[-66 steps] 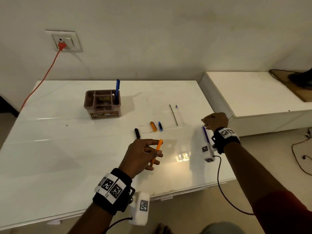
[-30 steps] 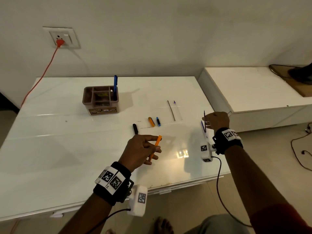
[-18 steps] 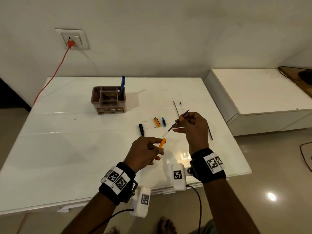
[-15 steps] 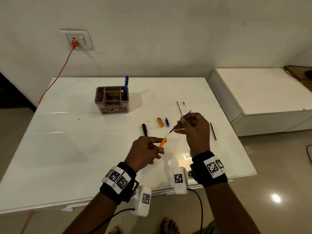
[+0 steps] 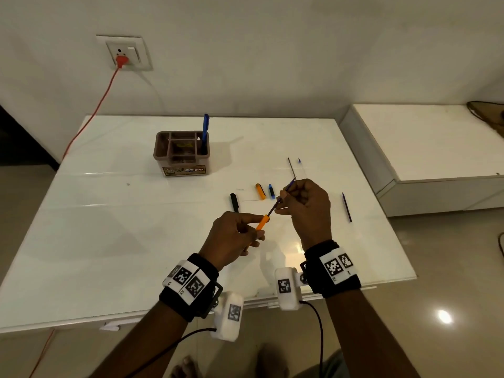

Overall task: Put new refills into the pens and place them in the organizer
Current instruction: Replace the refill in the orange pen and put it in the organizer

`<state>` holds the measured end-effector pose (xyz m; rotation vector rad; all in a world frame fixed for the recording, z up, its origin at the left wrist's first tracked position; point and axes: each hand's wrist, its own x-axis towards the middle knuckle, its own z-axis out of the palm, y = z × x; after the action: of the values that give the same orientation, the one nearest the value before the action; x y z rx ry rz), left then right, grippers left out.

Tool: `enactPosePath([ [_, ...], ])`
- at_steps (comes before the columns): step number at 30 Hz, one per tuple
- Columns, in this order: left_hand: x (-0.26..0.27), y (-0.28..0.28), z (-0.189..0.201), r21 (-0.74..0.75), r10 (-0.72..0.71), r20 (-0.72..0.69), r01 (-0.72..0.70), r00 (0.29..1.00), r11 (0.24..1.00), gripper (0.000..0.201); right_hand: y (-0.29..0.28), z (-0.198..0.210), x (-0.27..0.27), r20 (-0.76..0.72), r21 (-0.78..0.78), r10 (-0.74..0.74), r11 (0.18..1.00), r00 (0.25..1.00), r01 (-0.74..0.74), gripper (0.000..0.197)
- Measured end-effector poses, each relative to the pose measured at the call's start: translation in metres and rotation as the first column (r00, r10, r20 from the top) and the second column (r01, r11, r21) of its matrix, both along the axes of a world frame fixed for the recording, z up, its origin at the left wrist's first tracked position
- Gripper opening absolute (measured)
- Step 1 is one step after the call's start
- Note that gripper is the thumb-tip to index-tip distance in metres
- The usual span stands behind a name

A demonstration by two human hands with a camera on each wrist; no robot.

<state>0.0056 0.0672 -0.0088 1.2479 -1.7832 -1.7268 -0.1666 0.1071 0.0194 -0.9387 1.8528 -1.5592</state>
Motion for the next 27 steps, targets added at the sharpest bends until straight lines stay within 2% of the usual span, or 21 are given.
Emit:
enactPosePath([
  [6, -0.001, 0.0, 0.002, 0.012, 0.032, -0.034, -0.031, 0.999, 0.999, 0.029, -0.001, -0.013, 0.007, -0.094, 0.136, 0.154, 0.981, 0.984, -0.14, 0.01],
  [12, 0.0, -0.001, 0.003, 0.005, 0.029, -0.032, -0.029, 0.999, 1.0, 0.026, -0.002, -0.007, 0.008, -0.015, 0.084, 0.113, 0.99, 0.993, -0.112, 0.007],
  [19, 0.003, 0.0, 0.002, 0.014, 0.048, -0.033, -0.047, 0.998, 0.999, 0.024, -0.003, -0.01, 0.011, -0.037, 0.078, 0.134, 0.988, 0.99, -0.131, 0.009],
  [24, 0.002, 0.0, 0.002, -0.024, 0.064, -0.032, -0.065, 0.997, 0.998, 0.024, -0.005, -0.01, 0.008, -0.139, 0.099, 0.1, 0.991, 0.985, -0.086, 0.02],
  [27, 0.002, -0.003, 0.001, -0.063, 0.072, -0.03, -0.074, 0.997, 0.995, 0.023, -0.005, -0.002, 0.006, -0.128, 0.14, 0.144, 0.982, 0.981, -0.126, 0.024],
])
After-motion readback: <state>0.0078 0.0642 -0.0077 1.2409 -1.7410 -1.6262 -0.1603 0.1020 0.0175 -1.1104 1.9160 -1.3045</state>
